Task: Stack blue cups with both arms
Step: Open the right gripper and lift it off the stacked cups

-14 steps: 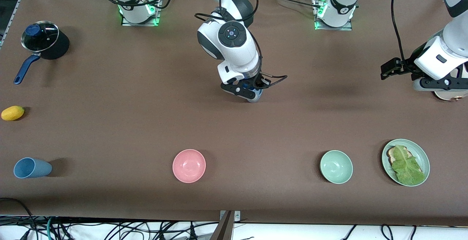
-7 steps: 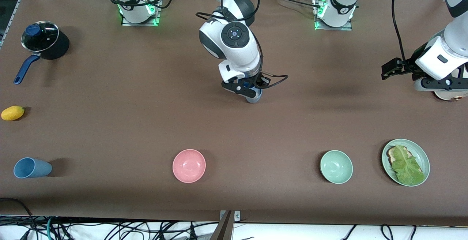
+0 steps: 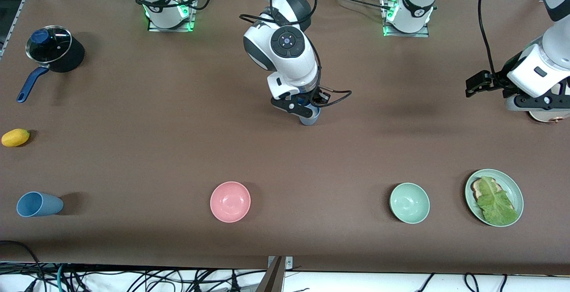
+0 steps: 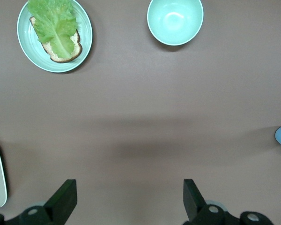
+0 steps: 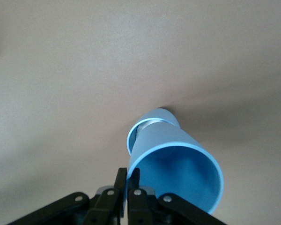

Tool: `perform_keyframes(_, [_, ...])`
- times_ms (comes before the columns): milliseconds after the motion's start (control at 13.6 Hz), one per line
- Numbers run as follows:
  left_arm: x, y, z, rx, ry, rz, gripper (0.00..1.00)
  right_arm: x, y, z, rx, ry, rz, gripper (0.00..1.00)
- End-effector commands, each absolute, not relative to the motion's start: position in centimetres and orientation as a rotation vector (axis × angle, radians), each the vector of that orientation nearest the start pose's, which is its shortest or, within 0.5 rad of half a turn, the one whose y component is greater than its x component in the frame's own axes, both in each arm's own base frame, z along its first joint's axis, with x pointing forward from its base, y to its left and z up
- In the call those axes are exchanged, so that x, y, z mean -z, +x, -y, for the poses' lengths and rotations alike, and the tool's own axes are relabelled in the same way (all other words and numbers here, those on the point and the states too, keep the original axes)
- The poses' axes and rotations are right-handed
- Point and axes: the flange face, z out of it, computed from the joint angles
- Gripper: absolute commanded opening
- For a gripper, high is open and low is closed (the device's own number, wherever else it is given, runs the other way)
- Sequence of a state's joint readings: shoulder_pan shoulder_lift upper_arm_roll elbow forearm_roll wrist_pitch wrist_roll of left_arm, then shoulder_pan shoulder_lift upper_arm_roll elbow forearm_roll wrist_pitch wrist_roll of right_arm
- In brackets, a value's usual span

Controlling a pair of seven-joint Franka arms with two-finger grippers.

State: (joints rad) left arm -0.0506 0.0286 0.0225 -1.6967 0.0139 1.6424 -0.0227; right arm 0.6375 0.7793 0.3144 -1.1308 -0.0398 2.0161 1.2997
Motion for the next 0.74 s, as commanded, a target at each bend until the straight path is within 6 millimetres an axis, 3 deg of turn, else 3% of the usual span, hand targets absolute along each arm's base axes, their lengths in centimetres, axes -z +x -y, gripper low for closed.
perform_keyframes(0, [-56.05, 55.99, 1.19, -0.135, -3.143, -0.040, 1.00, -37.01, 50.39, -58.50, -0.172, -2.858, -0.661, 0.00])
perform_keyframes(663, [-56.05, 55.99, 1.19, -0.135, -3.143, -0.040, 1.00, -37.13, 50.13, -58.53, -0.181, -2.873, -0.659, 0.00])
